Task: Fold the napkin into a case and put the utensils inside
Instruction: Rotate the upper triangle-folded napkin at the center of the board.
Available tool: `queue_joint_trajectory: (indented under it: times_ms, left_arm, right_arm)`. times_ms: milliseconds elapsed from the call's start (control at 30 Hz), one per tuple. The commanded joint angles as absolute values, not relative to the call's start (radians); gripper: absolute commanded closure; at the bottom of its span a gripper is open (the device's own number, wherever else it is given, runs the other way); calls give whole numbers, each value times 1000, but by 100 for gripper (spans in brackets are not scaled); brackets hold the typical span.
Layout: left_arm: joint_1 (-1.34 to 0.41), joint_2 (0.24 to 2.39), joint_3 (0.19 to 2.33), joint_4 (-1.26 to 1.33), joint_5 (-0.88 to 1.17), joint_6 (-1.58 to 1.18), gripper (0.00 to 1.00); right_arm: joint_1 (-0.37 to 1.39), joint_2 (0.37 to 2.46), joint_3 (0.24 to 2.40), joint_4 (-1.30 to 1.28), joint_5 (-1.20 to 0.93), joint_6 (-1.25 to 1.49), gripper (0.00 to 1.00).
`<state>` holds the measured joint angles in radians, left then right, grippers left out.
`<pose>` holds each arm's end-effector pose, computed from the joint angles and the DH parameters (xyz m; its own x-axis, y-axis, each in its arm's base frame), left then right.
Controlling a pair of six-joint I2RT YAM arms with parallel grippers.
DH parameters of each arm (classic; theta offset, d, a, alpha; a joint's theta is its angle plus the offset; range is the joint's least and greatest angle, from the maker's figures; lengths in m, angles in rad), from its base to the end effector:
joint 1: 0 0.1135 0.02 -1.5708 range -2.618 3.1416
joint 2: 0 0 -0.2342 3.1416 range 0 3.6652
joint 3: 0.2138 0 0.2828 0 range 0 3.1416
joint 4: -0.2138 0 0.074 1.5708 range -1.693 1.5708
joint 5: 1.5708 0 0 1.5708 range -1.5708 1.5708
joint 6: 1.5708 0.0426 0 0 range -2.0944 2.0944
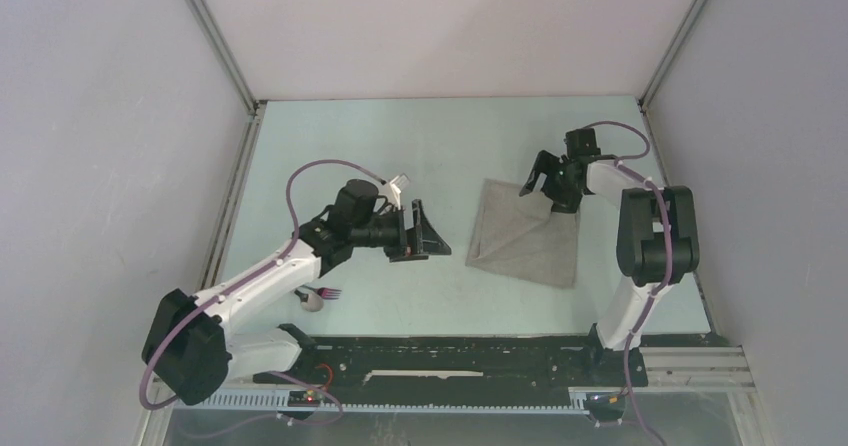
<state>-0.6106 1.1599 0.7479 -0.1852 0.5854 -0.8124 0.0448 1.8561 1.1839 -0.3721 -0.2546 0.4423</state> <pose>0.2276 -0.1880 0.2109 -0.9355 -0.0838 -0.3432 0.2517 0.5235 -0.8140 0.3965 0.0285 0.1135 -0.8533 0.3764 -0.3610 0.2163 0.8852 0.4119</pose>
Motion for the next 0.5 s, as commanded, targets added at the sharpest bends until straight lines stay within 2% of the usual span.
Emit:
queue_joint_trajectory:
  times_ms: [0,167,300,467]
  left_arm:
    - [-650,1201,775,-98,560,-836,7]
    - [-705,1309,850,-63,543,-834,7]
    - [-732,1423,913,-11,550,-861,10]
    - [-755,1530,974,33,560,-879,11]
  right_arm:
    - [8,1732,1160,-534,-91,377,0]
    - [-30,1600,1126,-562,-65,363,0]
    - [-97,1577,1074,-451,-276,396,0]
    - [-166,1696,1063,-282,-480,456,4]
